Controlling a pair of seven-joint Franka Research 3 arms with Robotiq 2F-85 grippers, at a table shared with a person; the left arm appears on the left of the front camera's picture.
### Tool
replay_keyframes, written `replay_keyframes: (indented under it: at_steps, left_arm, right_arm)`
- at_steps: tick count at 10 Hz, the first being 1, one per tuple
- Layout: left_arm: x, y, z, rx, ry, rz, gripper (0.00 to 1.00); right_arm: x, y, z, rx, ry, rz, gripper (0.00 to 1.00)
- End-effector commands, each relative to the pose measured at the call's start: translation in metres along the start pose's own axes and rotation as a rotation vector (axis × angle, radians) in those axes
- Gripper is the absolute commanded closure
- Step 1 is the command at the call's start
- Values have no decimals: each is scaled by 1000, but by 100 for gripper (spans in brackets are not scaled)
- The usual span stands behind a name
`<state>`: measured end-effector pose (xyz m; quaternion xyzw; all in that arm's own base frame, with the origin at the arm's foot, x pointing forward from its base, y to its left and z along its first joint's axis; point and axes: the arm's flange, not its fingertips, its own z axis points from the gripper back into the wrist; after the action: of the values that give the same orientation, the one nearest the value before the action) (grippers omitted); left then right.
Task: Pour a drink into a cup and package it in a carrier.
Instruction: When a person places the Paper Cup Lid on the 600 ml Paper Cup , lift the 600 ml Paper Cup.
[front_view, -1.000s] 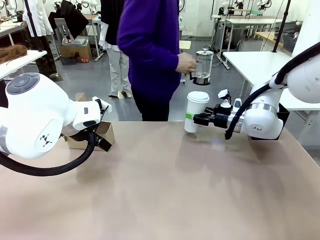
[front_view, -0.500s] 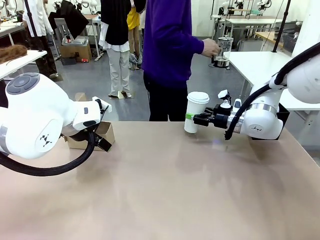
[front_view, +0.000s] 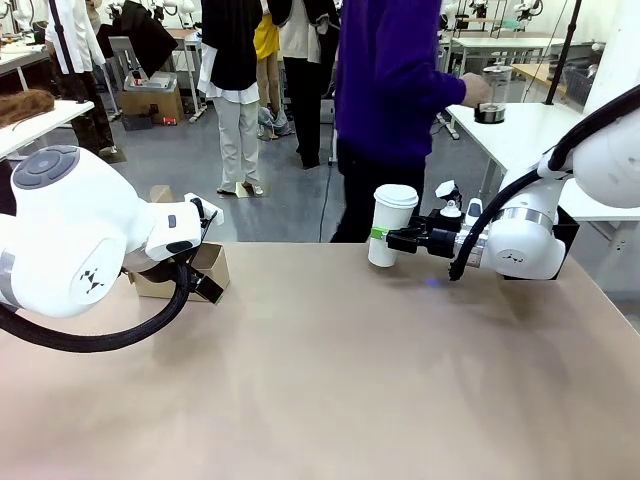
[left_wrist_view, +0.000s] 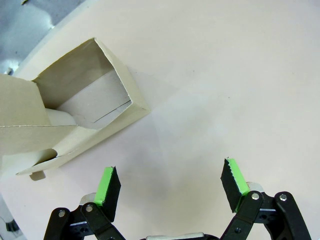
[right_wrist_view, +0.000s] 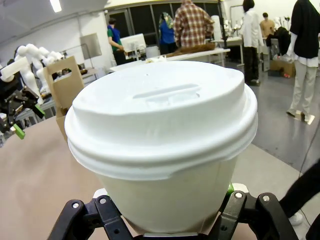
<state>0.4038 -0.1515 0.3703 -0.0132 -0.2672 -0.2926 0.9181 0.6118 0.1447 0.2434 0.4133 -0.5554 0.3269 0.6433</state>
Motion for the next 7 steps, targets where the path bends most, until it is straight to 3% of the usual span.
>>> replay_keyframes:
  at_steps: [1,6,7]
  left_arm:
    - [0,0,0,-1,-1,1,0]
    - [0,0,0,-1,-1,1,0]
    - [0,0,0,-1,-1,1,0]
  right_arm:
    - [6,-1,-1,5,-5,-4,19]
    - [6,-2,-1,0,6,-9,19]
    - [8,3,-2,-33,-31,-45,19]
